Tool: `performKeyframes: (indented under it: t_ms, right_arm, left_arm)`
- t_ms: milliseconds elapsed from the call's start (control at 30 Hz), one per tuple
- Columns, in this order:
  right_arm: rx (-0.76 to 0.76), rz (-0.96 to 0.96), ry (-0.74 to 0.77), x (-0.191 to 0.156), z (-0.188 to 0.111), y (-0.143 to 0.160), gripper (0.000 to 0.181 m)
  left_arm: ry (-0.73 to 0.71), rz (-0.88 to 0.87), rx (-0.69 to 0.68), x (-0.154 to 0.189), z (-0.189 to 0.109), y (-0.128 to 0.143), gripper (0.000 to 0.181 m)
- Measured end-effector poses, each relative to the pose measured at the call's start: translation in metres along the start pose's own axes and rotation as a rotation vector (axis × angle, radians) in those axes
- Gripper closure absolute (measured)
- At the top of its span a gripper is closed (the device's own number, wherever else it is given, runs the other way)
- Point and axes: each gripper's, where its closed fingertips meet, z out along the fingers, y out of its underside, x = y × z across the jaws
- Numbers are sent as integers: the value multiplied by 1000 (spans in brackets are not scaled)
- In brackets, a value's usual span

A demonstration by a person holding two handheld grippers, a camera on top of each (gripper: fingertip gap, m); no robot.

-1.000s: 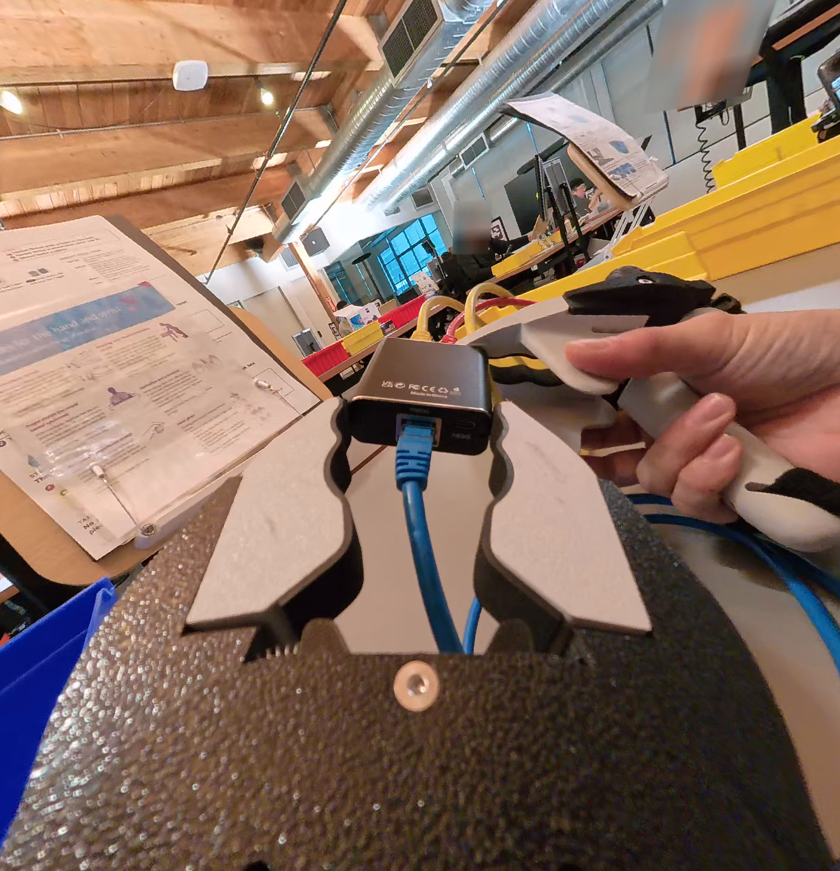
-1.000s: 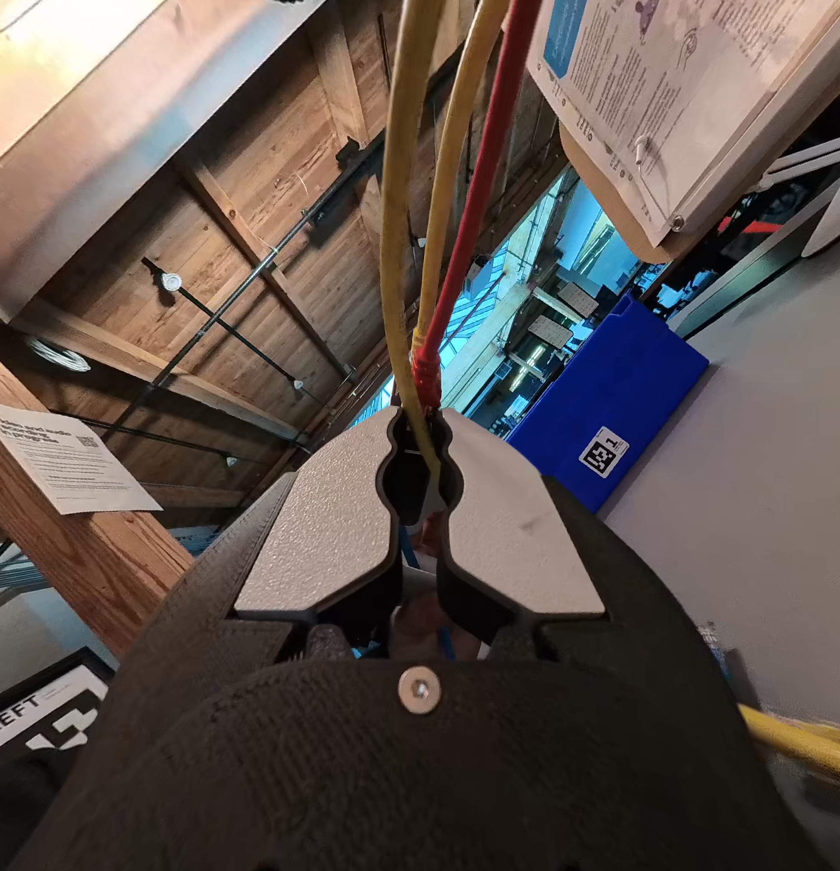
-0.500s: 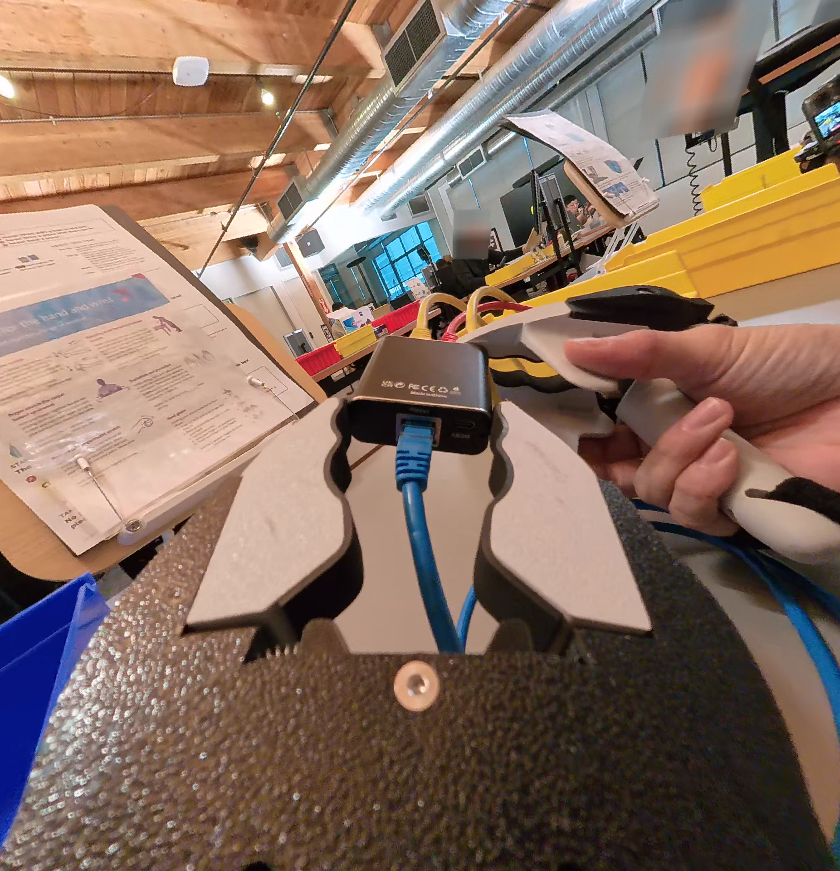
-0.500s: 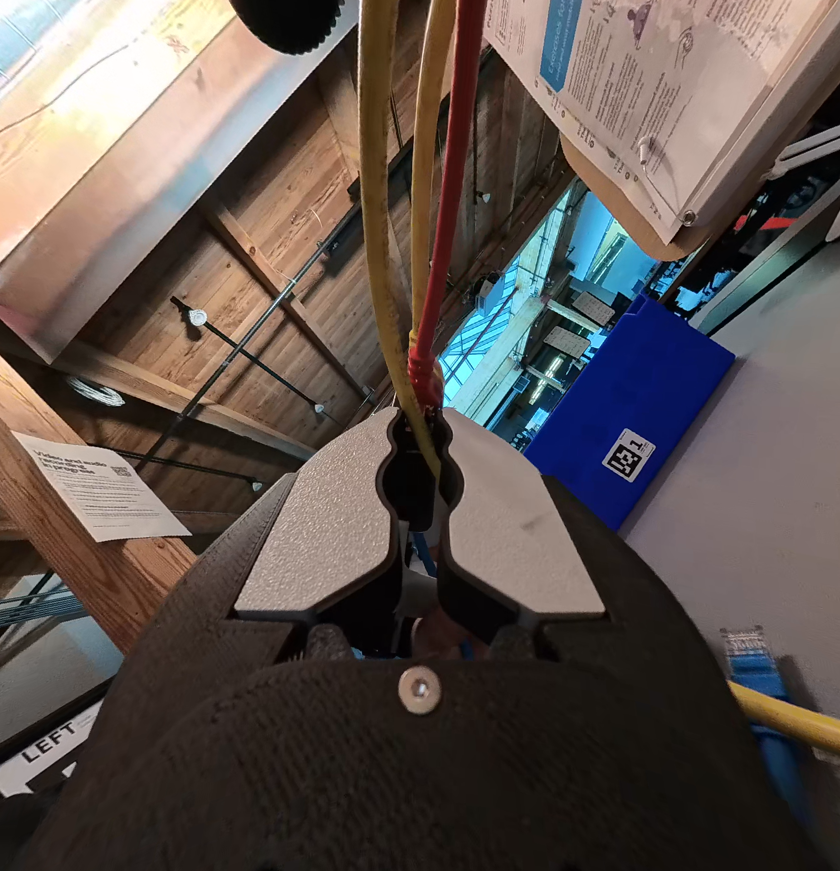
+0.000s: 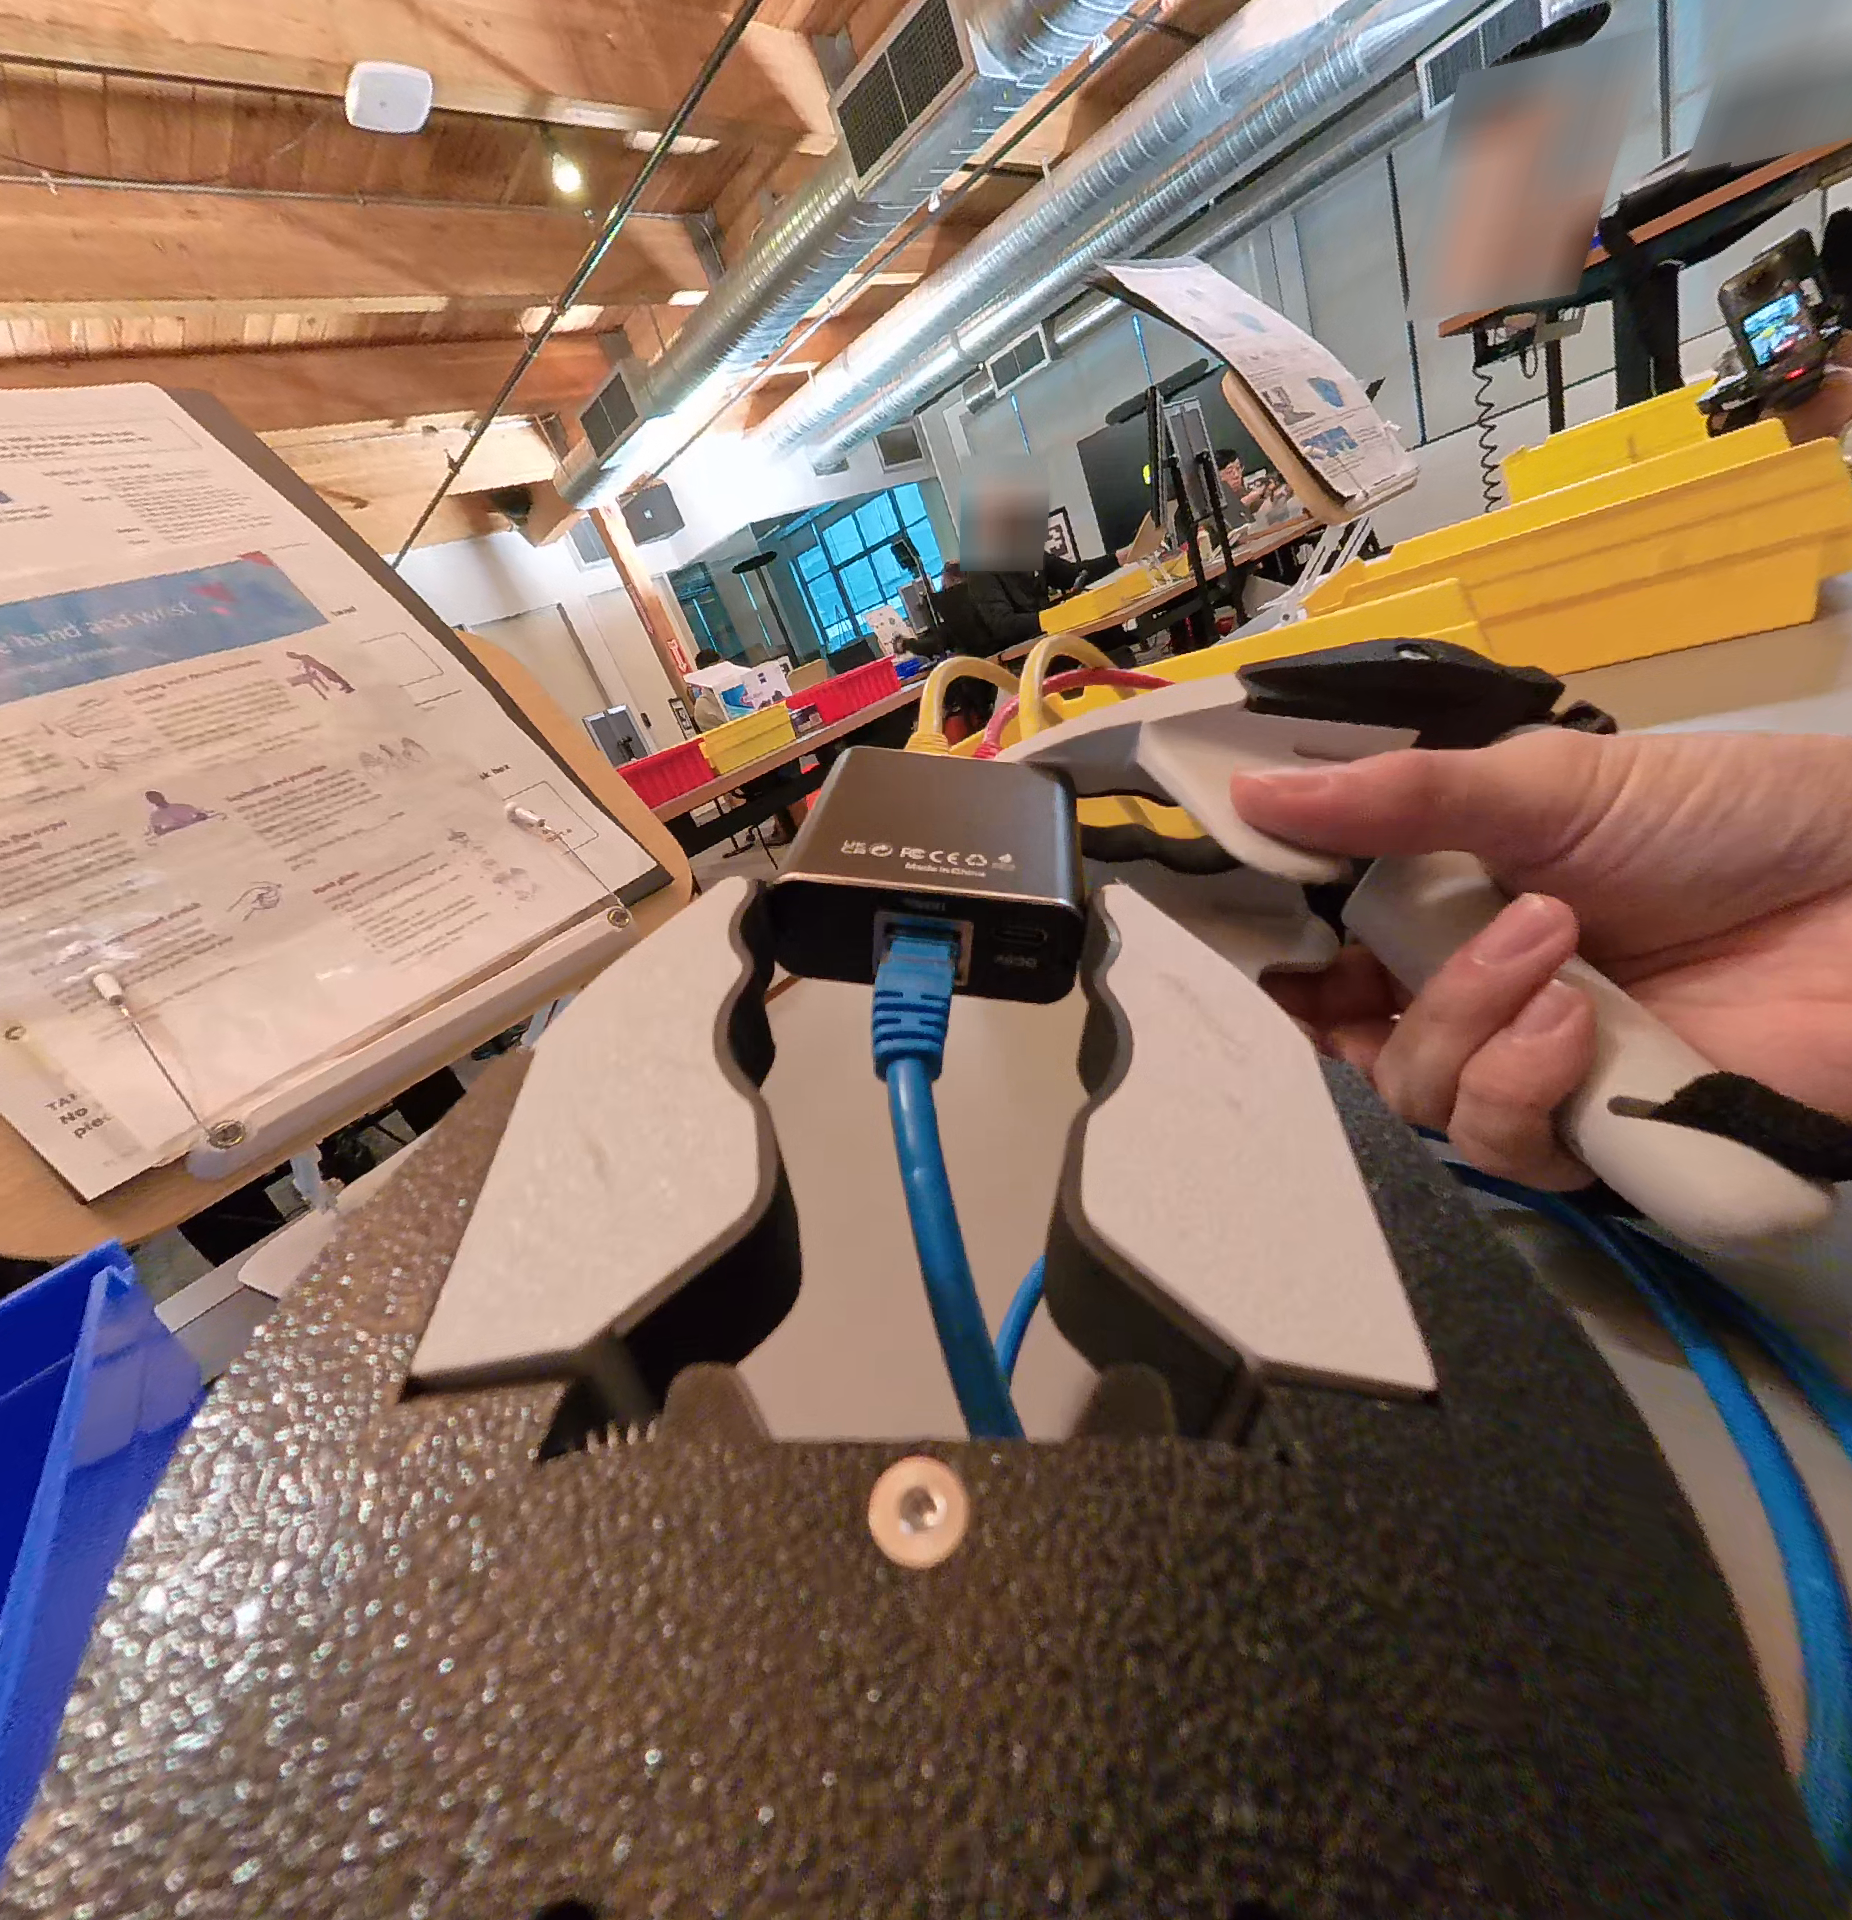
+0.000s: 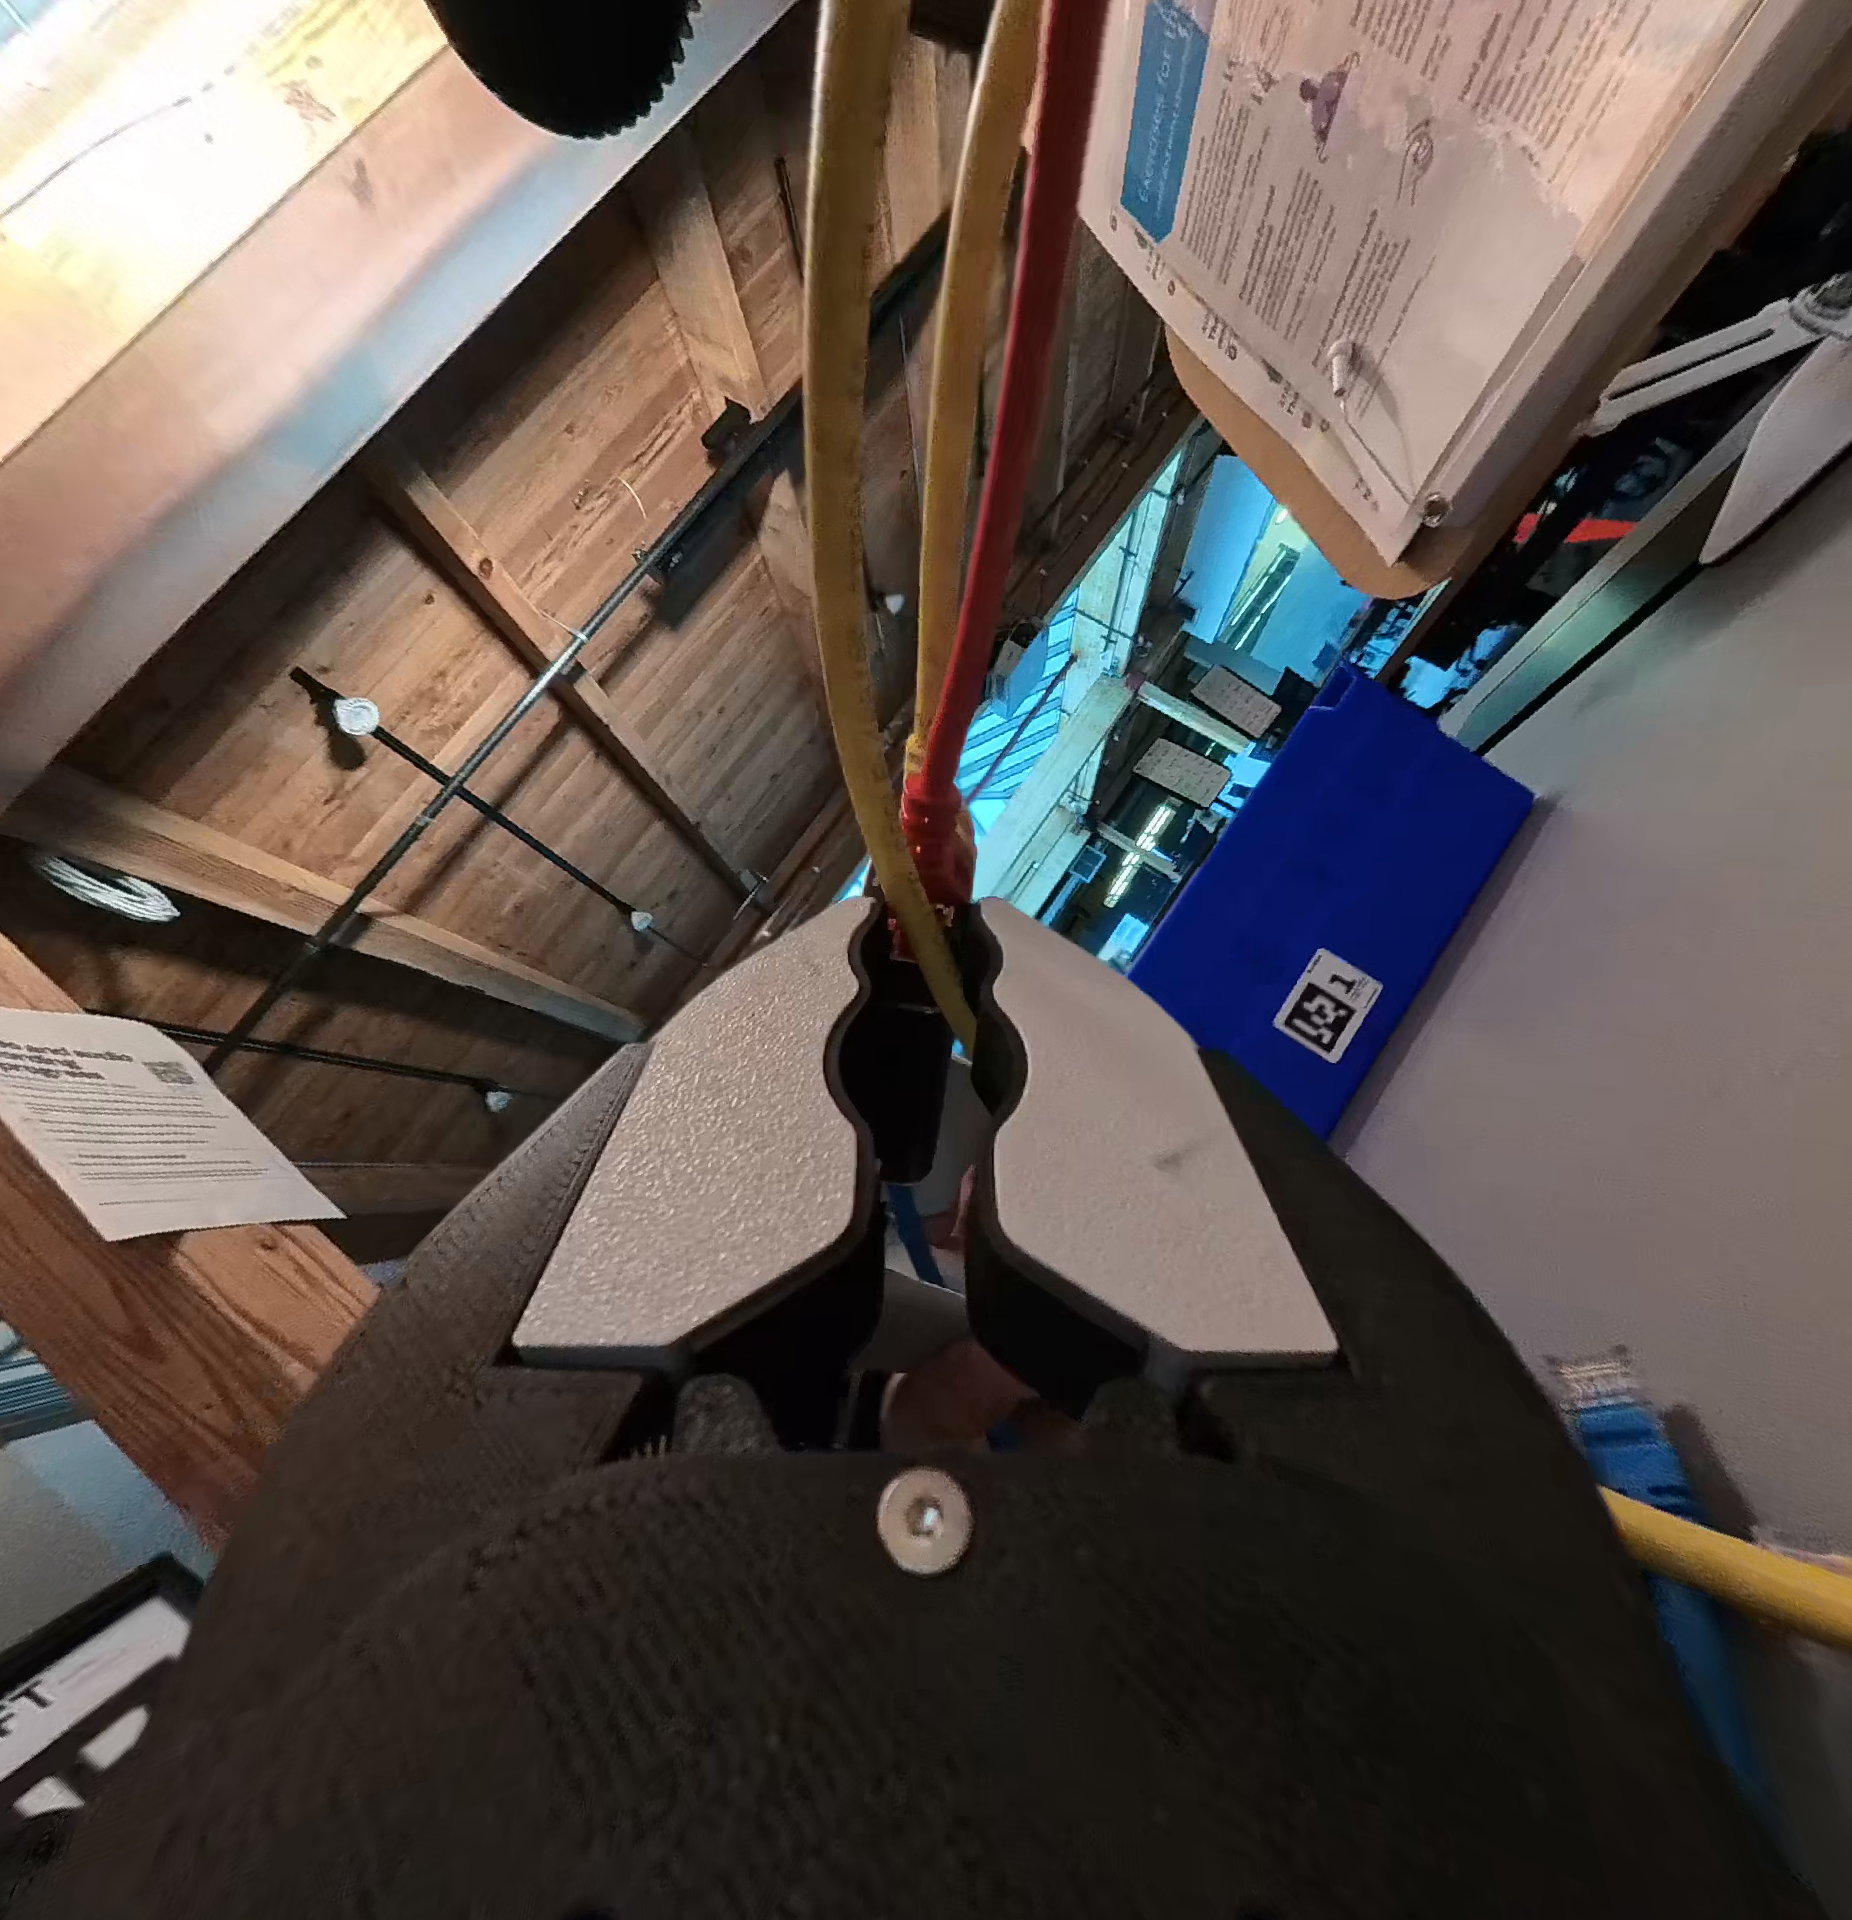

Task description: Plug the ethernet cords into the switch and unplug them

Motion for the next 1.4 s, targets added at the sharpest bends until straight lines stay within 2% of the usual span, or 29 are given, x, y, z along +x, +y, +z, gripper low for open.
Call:
performKeyframes:
  t_ms: [133,300,533,700,900,1000,1133,1400]
  right_arm:
    - [-26,-41,18,2,-3,2,169]
    - [-13,-194,0,-5,-5,2,170]
    - [-16,-223,-28,-7,-4,-1,171]
    - [-25,-260,-18,-3,-5,-3,171]
    - [-21,-229,-26,-2,-6,-4,171]
    - [-69,-126,-66,-5,-3,-1,171]
    - [-40,-46,-60,-1,-2,-1,170]
    - [-29,-5,-72,-3,-1,-1,168]
  left_arm:
    - [14,3,-16,2,1,5,124]
    - [21,12,4,4,2,3,124]
    - [-9,90,-9,4,3,2,124]
    - [-16,83,-36,5,5,5,124]
    - [-31,120,-51,5,7,5,124]
    - [-21,112,-13,3,3,3,124]
    - [-21,94,-11,3,2,3,124]
    - [-20,91,2,3,2,1,124]
